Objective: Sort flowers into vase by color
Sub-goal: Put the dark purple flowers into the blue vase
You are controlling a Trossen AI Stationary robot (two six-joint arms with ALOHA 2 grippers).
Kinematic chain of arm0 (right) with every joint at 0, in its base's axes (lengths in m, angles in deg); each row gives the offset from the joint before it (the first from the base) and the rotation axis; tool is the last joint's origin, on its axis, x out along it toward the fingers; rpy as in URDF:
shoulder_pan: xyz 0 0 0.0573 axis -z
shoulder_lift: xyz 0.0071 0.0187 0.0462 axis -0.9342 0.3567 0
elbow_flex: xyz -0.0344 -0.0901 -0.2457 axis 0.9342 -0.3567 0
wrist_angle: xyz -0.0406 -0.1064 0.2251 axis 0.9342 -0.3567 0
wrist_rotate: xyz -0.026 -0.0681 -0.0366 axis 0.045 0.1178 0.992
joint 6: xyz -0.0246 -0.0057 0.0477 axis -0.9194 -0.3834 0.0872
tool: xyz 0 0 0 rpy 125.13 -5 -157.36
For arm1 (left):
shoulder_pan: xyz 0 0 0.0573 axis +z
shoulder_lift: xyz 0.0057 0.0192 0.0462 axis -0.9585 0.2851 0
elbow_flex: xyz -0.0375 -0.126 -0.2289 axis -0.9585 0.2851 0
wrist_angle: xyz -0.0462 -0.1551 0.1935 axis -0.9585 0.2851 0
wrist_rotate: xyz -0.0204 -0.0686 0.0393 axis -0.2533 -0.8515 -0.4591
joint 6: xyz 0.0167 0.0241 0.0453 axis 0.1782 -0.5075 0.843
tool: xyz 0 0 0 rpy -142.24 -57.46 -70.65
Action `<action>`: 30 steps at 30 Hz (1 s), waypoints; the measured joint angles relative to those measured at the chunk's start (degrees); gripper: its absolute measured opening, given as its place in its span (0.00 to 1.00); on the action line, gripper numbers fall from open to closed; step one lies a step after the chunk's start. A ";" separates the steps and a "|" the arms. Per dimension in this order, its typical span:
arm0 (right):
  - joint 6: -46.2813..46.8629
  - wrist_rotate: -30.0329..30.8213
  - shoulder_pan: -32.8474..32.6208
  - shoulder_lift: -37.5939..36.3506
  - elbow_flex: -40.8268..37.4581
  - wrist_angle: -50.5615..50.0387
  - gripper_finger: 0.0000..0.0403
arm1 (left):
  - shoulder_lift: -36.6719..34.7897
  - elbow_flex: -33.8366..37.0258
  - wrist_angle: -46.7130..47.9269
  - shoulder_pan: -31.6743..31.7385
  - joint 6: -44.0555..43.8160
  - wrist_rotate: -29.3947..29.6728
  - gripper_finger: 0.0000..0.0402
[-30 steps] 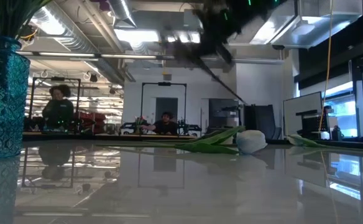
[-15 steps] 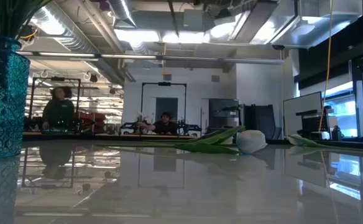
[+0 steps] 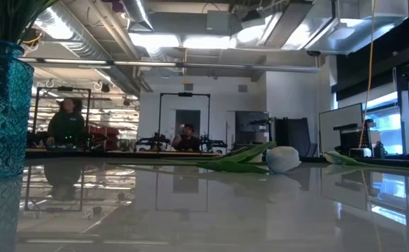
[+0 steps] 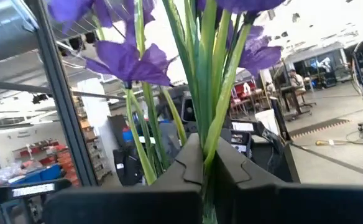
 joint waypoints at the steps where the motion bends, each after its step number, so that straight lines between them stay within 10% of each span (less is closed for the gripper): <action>1: -0.26 0.15 -0.61 1.20 1.52 -0.67 0.01 | 1.03 0.00 -1.46 1.00 0.21 0.20 0.52; 10: -1.77 5.06 -3.88 6.81 14.45 -14.38 0.01 | 6.09 0.04 -7.58 8.32 -0.31 -11.01 0.52; 30: -0.13 -1.07 4.97 6.62 15.07 -16.35 0.01 | 4.88 0.04 -7.84 24.23 5.55 -17.67 0.57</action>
